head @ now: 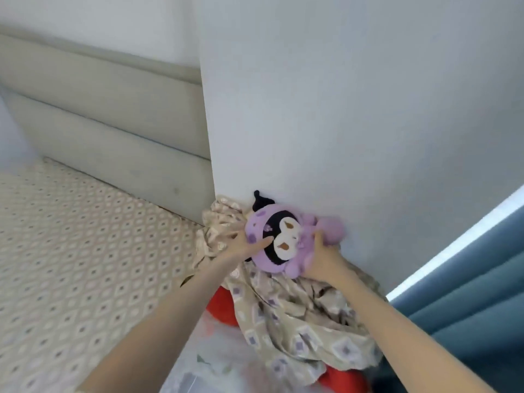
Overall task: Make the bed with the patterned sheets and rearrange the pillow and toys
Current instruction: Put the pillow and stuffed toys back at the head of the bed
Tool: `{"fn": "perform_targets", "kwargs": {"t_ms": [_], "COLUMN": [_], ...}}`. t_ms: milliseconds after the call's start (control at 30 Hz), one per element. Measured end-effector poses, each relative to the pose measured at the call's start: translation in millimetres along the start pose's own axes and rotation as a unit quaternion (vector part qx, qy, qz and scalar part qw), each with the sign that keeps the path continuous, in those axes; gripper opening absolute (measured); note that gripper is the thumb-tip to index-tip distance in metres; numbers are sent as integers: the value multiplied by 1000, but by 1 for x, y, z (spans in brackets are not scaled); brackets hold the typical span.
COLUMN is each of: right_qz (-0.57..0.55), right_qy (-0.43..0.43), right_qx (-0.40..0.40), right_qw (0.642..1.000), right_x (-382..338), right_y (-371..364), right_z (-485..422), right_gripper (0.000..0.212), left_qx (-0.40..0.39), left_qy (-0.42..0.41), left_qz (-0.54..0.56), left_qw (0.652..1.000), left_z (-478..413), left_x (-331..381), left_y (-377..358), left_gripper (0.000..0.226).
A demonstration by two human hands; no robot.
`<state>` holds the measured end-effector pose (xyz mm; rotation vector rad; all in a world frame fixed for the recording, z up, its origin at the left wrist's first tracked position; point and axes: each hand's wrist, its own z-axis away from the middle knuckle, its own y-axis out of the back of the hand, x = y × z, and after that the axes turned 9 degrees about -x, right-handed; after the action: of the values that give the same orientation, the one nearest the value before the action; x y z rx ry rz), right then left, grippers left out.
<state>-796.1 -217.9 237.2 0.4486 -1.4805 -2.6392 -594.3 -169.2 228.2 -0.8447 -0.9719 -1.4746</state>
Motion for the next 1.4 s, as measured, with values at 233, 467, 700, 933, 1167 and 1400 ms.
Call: {"fn": "perform_targets", "kwargs": {"t_ms": [233,467,700,933,1167,1400], "right_qz": [3,-4,-26,-117,-389,-244], "right_qy": [62,234,355,319,147,171], "right_qx": [63,154,41,-117,-131,-152], "right_qw": [996,960,934,933,900,942], "right_x": [-26,-148,-308,-473,-599,-590], "right_y": [33,56,7,-98,-141,-146], "right_z": [11,26,28,7,-23,-31], "right_gripper": [70,55,24,24,42,46], "left_qx": [97,212,370,417,401,373], "left_qy": [20,-17,-1,75,88,67], "left_qz": [-19,42,132,109,85,64], "left_qw": [995,976,920,899,908,923], "left_z": [8,87,203,308,353,329], "left_x": [18,29,-36,-119,-150,-142], "left_y": [28,134,244,349,434,455], "left_gripper": [57,46,17,36,36,37]}}
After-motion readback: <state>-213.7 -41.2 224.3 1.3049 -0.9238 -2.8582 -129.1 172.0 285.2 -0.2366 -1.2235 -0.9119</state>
